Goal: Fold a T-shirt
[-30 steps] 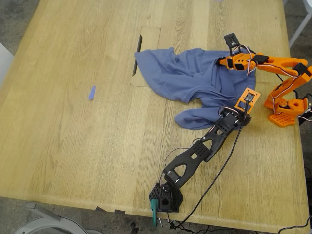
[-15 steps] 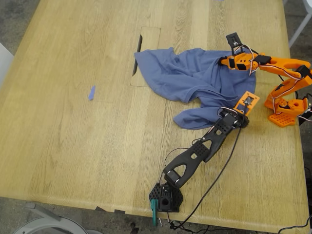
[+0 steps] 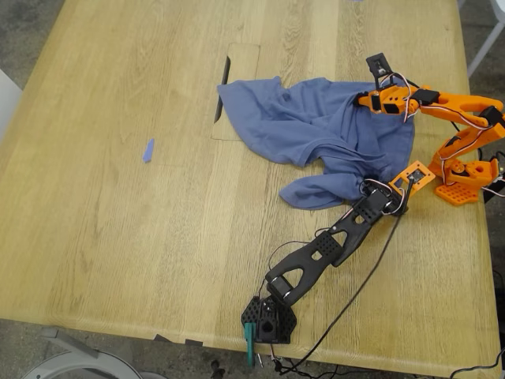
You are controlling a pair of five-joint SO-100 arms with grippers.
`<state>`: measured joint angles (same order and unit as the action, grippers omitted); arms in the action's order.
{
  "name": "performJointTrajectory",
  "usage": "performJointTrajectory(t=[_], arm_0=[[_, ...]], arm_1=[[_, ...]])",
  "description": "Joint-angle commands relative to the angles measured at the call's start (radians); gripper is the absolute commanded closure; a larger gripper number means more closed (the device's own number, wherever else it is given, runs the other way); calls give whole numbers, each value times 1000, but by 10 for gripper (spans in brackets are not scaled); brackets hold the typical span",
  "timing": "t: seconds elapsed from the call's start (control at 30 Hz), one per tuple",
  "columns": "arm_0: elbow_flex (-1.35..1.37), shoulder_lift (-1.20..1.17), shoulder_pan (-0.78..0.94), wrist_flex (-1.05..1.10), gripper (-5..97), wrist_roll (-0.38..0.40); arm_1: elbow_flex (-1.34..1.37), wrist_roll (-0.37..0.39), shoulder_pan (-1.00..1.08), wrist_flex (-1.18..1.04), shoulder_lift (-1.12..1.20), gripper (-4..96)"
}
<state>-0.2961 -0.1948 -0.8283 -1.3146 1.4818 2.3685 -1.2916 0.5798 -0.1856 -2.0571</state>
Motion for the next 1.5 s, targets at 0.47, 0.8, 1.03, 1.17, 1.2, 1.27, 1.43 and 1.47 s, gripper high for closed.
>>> performJointTrajectory(t=[0.47, 0.8, 1.03, 1.17, 1.2, 1.27, 1.43, 1.47], arm_0=[[-29, 26, 95, -12, 355, -152], [-34, 84, 129, -12, 456, -210], [-34, 107, 184, -12, 578, -264], [-34, 121, 209, -12, 578, -264], [-34, 126, 216, -12, 578, -265], [-34, 132, 227, -12, 584, -268], [-34, 147, 249, -12, 654, -272], [-34, 152, 253, -11, 661, -272]], arm_1=[[28, -14, 6, -54, -135, 913], [55, -14, 11, -43, -152, 913], [58, -14, 14, -37, -153, 913], [58, -12, 14, -35, -156, 913], [58, -12, 14, -35, -158, 913], [58, -12, 15, -35, -160, 913], [57, -12, 15, -41, -169, 913], [57, -12, 15, -43, -172, 913]])
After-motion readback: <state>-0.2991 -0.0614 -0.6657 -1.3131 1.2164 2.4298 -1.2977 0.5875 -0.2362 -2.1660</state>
